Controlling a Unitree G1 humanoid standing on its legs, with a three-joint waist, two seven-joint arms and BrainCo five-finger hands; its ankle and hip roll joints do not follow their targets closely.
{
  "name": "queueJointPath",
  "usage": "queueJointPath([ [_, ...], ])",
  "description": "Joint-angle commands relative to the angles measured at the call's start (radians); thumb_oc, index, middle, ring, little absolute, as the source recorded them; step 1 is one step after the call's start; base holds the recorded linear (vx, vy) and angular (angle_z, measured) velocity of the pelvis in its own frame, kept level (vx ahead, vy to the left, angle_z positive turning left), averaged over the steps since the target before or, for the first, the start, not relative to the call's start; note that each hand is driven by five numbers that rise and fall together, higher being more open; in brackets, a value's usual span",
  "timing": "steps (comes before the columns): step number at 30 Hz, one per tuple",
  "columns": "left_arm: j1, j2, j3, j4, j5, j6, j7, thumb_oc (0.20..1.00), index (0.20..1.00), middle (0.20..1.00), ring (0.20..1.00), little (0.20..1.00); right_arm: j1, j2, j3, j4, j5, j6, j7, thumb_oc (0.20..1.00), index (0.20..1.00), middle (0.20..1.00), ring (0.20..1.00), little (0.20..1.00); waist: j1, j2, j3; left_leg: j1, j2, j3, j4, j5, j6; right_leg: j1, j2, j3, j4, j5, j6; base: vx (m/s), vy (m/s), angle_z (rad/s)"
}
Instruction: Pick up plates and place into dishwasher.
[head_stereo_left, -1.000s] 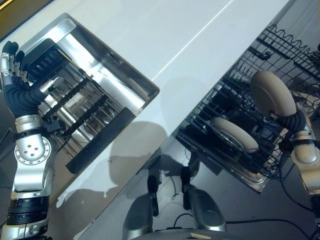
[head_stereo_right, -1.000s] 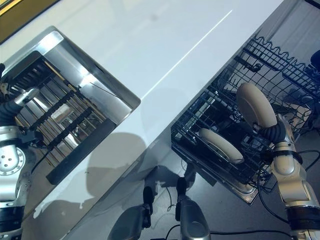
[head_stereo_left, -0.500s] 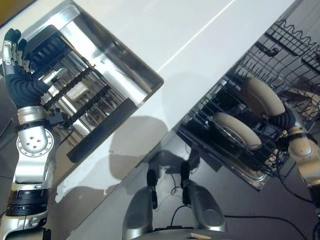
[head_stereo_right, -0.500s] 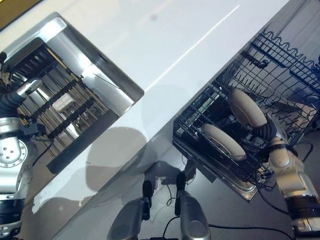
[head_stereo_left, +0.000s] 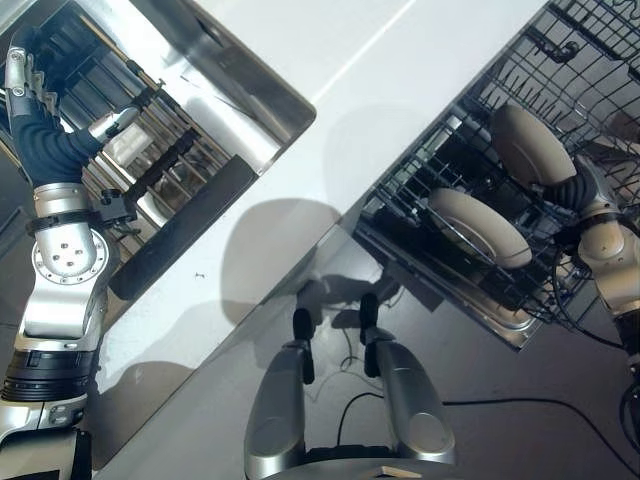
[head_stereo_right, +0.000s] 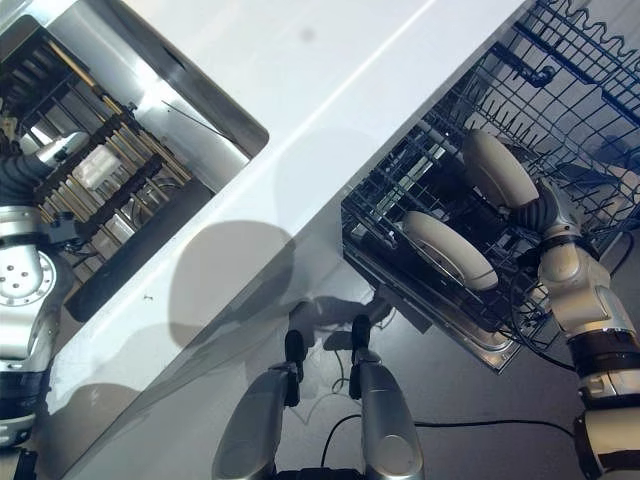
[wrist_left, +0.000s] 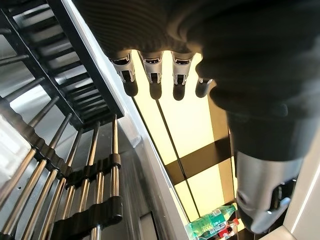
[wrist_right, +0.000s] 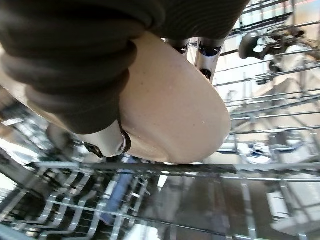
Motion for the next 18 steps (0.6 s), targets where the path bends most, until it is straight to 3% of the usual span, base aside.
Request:
queueJointPath([
  [1, -0.075, 0.024, -0.012, -0.013, -0.007, -0.009, 0.029, 1.0, 1.0, 1.0, 1.0, 1.0, 0.012, -0.012, 0.156, 0.089, 0.01, 0.031, 0.042, 0.2, 0.2, 0.2, 0.2, 0.2, 0.014, 0.03, 0.016, -0.142, 0.055, -0.048, 0.033, 0.111, -0.052, 0.001, -0.037, 0.017, 0.03, -0.072, 0.05, -0.03, -0.057, -0.01],
  [11, -0.099, 0.064, -0.025, -0.021, -0.037, 0.001, 0.027, 1.0, 1.0, 1.0, 1.0, 1.0, -0.027, -0.011, 0.213, 0.209, 0.039, 0.089, 0.035, 0.2, 0.2, 0.2, 0.2, 0.2, 0.034, 0.038, 0.016, -0.173, 0.054, -0.057, 0.031, 0.119, -0.048, -0.025, -0.037, -0.006, 0.035, -0.07, 0.047, -0.02, -0.04, 0.0],
  [13, -0.106, 0.067, -0.028, -0.025, -0.04, 0.008, 0.025, 1.0, 1.0, 1.0, 1.0, 1.0, -0.028, -0.006, 0.21, 0.214, 0.044, 0.084, 0.035, 0.674, 0.674, 0.674, 0.674, 0.674, 0.036, 0.036, 0.016, -0.17, 0.052, -0.057, 0.026, 0.119, -0.046, -0.024, -0.038, -0.009, 0.034, -0.069, 0.049, -0.01, -0.005, 0.02],
  [14, -0.111, 0.068, -0.029, -0.023, -0.041, 0.009, 0.024, 1.0, 1.0, 1.0, 1.0, 1.0, -0.028, -0.005, 0.211, 0.214, 0.047, 0.081, 0.029, 1.0, 1.0, 1.0, 1.0, 1.0, 0.036, 0.036, 0.016, -0.169, 0.051, -0.057, 0.025, 0.119, -0.046, -0.024, -0.038, -0.01, 0.033, -0.067, 0.049, -0.03, -0.005, 0.04],
  [18, -0.115, 0.071, -0.033, -0.022, -0.043, 0.01, 0.028, 1.0, 1.0, 1.0, 1.0, 1.0, -0.016, 0.006, 0.19, 0.184, 0.064, 0.078, -0.019, 1.0, 1.0, 1.0, 1.0, 1.0, 0.033, 0.032, 0.016, -0.155, 0.047, -0.054, 0.015, 0.117, -0.043, -0.017, -0.04, -0.011, 0.028, -0.062, 0.052, -0.02, 0.006, 0.02],
])
